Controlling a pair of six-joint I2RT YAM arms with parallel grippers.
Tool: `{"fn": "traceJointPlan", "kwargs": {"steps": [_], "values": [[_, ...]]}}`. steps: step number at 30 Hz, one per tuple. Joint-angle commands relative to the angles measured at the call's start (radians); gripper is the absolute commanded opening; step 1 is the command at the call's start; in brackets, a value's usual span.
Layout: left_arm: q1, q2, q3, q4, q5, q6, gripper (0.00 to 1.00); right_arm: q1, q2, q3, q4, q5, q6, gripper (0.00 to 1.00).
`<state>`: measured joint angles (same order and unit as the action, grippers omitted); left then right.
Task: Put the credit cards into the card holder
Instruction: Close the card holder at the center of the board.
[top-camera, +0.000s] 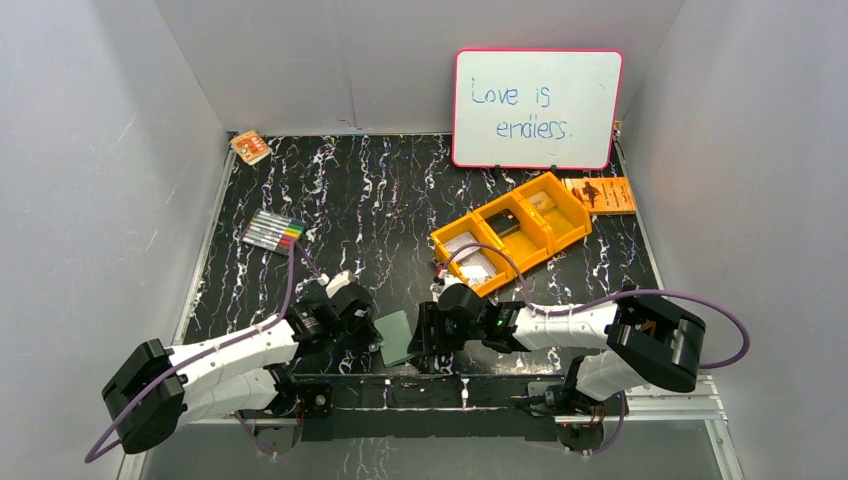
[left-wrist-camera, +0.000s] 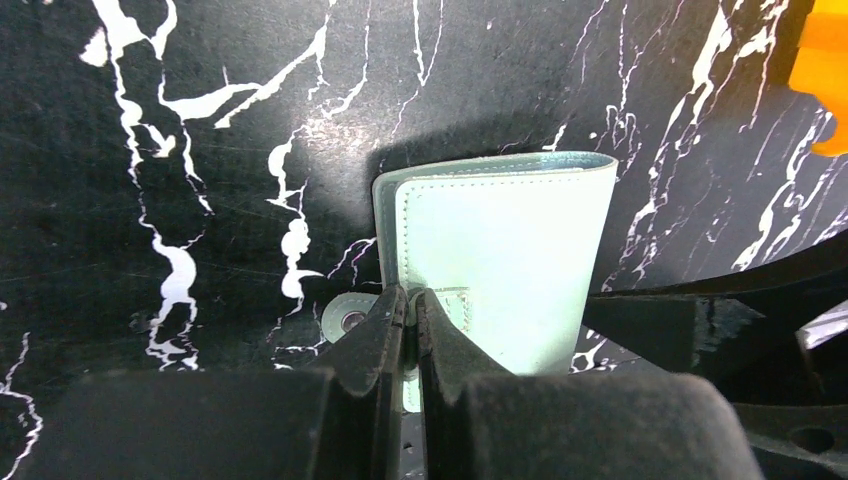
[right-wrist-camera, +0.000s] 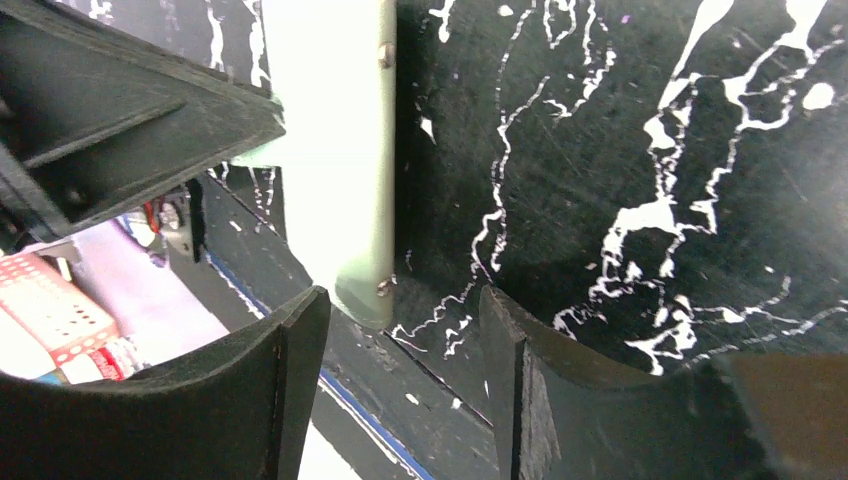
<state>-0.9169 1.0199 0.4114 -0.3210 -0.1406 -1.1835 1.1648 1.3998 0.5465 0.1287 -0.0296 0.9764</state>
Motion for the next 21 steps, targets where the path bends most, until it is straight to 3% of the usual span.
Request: {"fn": "traceJointPlan", "kwargs": {"steps": [1,11,21], "values": [[0.004,0.072,-0.129,-0.135,-0.023,-0.022,0.0,-0.007,0.001,-0.045,0.173,-0.036,0.062,0.66],[0.003,0.067,-0.143,-0.14,-0.026,-0.056,0.0,-0.025,0.06,-0.138,0.42,-0.079,0.137,0.65],[0.004,0.07,-0.146,-0.142,-0.03,-0.073,0.0,-0.03,0.101,-0.205,0.578,-0.063,0.189,0.54]]}}
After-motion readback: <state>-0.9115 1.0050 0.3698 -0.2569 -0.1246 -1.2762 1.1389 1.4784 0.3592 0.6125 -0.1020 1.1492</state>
